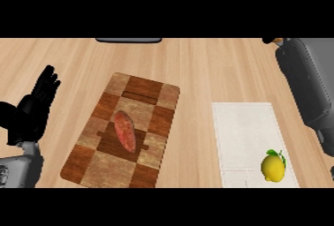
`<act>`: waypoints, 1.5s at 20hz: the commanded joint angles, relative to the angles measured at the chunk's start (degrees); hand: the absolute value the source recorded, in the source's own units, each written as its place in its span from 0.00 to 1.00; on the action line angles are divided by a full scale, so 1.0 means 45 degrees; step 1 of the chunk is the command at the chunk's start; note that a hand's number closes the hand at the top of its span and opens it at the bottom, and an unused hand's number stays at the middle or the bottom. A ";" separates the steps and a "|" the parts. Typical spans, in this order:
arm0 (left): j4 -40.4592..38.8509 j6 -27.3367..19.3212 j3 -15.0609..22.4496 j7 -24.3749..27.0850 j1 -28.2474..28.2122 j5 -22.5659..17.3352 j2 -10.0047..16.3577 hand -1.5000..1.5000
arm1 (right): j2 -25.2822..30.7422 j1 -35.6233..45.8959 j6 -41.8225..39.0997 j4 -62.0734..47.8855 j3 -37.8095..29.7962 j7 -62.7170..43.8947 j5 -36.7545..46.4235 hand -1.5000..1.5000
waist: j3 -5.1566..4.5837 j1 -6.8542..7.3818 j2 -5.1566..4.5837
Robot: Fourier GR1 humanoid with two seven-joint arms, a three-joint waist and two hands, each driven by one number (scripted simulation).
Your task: Pick the croissant from the placemat and place it in the bowl
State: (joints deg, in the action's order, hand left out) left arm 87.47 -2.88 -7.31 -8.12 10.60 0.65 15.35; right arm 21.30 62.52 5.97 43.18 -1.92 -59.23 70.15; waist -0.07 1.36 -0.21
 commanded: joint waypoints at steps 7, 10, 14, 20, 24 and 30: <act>0.0713 -0.0161 0.0128 -0.0037 -0.0864 0.0109 -0.0427 0.50 | 0.1627 -0.0170 0.0666 0.0628 -0.1290 -0.0197 0.0355 1.00 | 0.0017 -0.0233 0.0054; 0.0557 0.0264 -0.0188 0.0038 -0.0737 -0.0001 0.0059 0.50 | 0.0937 -0.0544 0.1313 0.1270 -0.1445 -0.0552 0.0317 1.00 | 0.0015 -0.0238 0.0059; 0.0266 -0.0283 0.0034 0.0418 -0.0528 0.0440 -0.0430 0.50 | 0.2132 -0.1279 0.2293 0.0495 -0.2669 0.1298 -0.0644 1.00 | 0.0019 -0.0211 0.0019; 0.1436 0.0318 -0.0082 -0.0598 -0.0577 -0.0145 -0.0117 0.50 | 0.3195 -0.2593 0.4436 -0.1315 -0.4021 0.4137 -0.1811 1.00 | 0.0037 -0.0058 -0.0038; -0.0551 0.0300 -0.0248 0.0972 -0.0167 0.0257 -0.0182 0.50 | 0.3863 -0.2120 0.4996 -0.3080 -0.4546 0.5355 -0.2197 1.00 | 0.0028 -0.0036 -0.0099; 0.0566 0.0190 0.0007 -0.0135 -0.0522 0.0213 -0.0384 0.50 | 0.4668 -0.2600 0.2462 -0.4986 -0.4902 0.4337 -0.2445 1.00 | 0.0030 0.0030 -0.0069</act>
State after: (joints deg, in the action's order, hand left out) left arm 88.88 -1.62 -8.25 -7.79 9.30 1.21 14.60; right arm 39.51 51.28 24.10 26.40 -22.50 -36.11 59.87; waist 0.06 1.27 -0.55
